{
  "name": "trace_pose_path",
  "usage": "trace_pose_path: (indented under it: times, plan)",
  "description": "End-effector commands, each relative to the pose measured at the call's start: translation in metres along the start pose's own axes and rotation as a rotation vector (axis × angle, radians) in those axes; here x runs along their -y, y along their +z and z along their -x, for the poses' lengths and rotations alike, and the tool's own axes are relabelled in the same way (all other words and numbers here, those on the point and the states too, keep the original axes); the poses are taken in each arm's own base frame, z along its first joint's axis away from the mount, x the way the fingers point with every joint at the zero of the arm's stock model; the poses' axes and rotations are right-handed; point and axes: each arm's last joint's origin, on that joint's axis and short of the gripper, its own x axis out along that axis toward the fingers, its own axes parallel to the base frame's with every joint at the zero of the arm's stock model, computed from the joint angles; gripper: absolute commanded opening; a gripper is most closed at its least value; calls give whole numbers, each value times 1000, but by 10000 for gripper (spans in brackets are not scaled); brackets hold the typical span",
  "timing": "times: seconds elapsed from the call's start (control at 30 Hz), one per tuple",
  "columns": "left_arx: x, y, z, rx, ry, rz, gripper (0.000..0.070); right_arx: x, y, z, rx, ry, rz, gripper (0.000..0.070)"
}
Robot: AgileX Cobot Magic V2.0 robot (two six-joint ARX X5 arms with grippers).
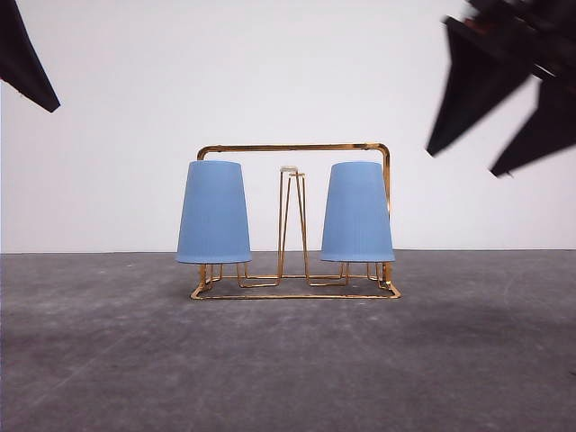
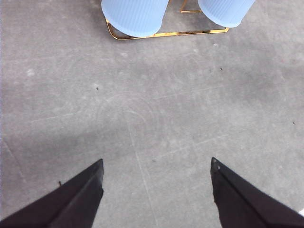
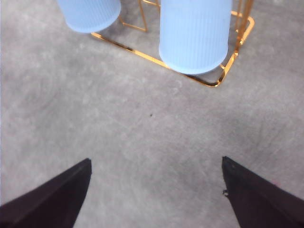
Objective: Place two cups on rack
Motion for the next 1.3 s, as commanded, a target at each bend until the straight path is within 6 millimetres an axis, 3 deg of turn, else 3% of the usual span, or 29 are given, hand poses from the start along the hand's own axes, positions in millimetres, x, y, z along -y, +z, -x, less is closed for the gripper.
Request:
trace_pose_path:
  times: [0.0, 0.2, 0.23, 0.27, 0.33, 0.37, 0.57, 1.1, 1.27]
  plan:
    - [1, 2, 0, 10, 6, -2, 416, -1, -5, 1, 71, 16, -71, 542]
    - [0, 2, 0, 11, 16, -2, 417, 2, -20, -2, 139, 20, -113, 540]
    - [0, 2, 0, 10, 16, -4, 400, 2, -20, -2, 137, 18, -113, 511]
    - [0, 1, 0, 9, 16, -9, 359, 2, -20, -2, 137, 17, -113, 450]
    - [1, 2, 0, 10, 11, -43, 102, 2, -20, -2, 139, 18, -111, 142]
    - [1, 2, 0, 12, 7, -67, 22, 2, -20, -2, 139, 17, -109, 1]
    - [1, 2, 0, 16, 8, -244, 0, 2, -20, -2, 143, 3, -107, 16]
    - [1, 2, 2, 30, 7, -252, 0, 2, -15, -1, 201, 5, -94, 16]
    - [-16, -21, -5, 200, 35, -254, 0, 2, -14, -1, 205, 6, -93, 16]
